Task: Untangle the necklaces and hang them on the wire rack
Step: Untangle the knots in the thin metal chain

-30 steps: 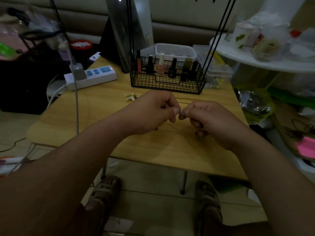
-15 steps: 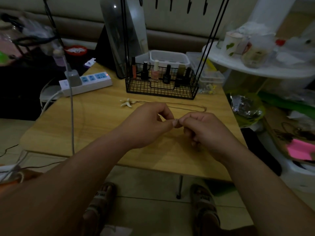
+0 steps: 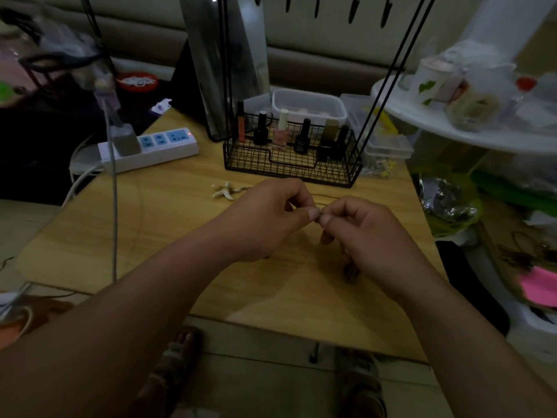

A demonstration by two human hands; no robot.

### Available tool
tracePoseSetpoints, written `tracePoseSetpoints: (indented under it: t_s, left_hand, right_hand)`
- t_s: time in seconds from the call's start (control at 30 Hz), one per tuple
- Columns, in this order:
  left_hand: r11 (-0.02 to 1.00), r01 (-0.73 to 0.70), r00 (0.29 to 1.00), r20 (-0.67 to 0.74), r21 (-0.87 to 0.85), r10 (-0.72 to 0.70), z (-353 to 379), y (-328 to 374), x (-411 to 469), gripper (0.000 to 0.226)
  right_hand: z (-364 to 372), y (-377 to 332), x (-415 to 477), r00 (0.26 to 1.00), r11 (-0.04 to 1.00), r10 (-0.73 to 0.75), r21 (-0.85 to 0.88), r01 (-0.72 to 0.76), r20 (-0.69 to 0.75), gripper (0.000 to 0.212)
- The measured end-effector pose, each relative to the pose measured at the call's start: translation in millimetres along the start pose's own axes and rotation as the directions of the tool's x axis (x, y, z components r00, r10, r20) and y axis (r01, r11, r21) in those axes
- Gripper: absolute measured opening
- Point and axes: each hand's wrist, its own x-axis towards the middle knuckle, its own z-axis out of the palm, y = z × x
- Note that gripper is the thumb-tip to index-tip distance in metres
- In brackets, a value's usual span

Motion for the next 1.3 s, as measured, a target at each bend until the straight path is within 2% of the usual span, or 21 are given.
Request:
tracePoseSetpoints:
  t_s: [0.07, 0.17, 0.23, 0.3, 0.43, 0.53, 0.73, 0.87, 1.03, 1.2, 1.3]
  left_hand:
    - [0.999, 0.01, 1.0, 0.008, -0.035, -0.009, -4.3, -2.3, -3.7, 0.01]
    - [0.994, 0.037, 0.999, 0.041, -0.099, -0.033, -13.4, -5.0, -12.0, 0.011]
    - [0.985, 0.068, 0.997, 0.05, -0.158, -0.061, -19.7, -5.5, -16.6, 0.011]
    - [0.976, 0.091, 0.995, 0.052, -0.198, -0.083, -22.7, -6.0, -20.9, 0.011]
    - [0.984, 0.033, 0.999, 0.021, -0.176, -0.03, -19.8, -8.7, -31.1, 0.006]
    - [0.988, -0.028, 0.999, -0.019, -0.151, 0.025, -17.8, -8.8, -36.6, 0.013]
    - [0.991, -0.045, 0.993, -0.117, -0.125, 0.031, -11.1, -4.8, -21.4, 0.014]
    - [0.993, -0.054, 0.993, -0.111, -0.106, 0.042, -8.6, -5.0, -12.4, 0.015]
    - [0.994, -0.108, 0.992, -0.075, -0.033, 0.105, -7.0, -3.4, -3.6, 0.014]
    - [0.987, -0.156, 0.987, -0.042, 0.025, 0.157, -2.8, 1.2, -2.0, 0.008]
    - [0.986, -0.167, 0.983, -0.07, 0.002, 0.167, -1.5, 2.1, -8.2, 0.007]
  right_hand:
    - [3.0, -1.1, -0.3, 0.998, 0.998, -0.052, -0.048, 0.051, -0.032, 0.002]
    - [8.3, -2.9, -3.1, 0.989, 0.985, -0.145, -0.101, 0.141, -0.039, 0.004]
    - [11.3, -4.4, -4.6, 0.99, 0.984, -0.143, -0.111, 0.141, -0.017, 0.007]
    - [13.2, -3.8, -5.1, 0.997, 0.997, -0.073, -0.029, 0.073, 0.023, 0.012]
    - [16.6, -3.5, -3.3, 0.992, 0.951, 0.055, 0.296, -0.085, 0.109, 0.02]
    - [19.7, -4.1, -1.7, 0.991, 0.929, 0.064, 0.357, -0.102, 0.115, 0.023]
    - [26.5, -13.9, 8.1, 0.999, 0.93, 0.049, 0.364, -0.053, 0.021, 0.028]
    - [25.4, -11.7, 10.4, 0.997, 0.941, 0.052, 0.337, -0.033, -0.049, 0.025]
    - [13.6, -4.5, 0.5, 0.997, 0.94, 0.067, 0.338, -0.05, -0.038, 0.019]
    - [3.2, 2.0, -11.9, 0.998, 0.983, 0.02, 0.183, -0.01, -0.054, 0.015]
    - [0.0, 2.4, -13.6, 1.0, 0.994, -0.004, 0.113, 0.007, -0.027, 0.014]
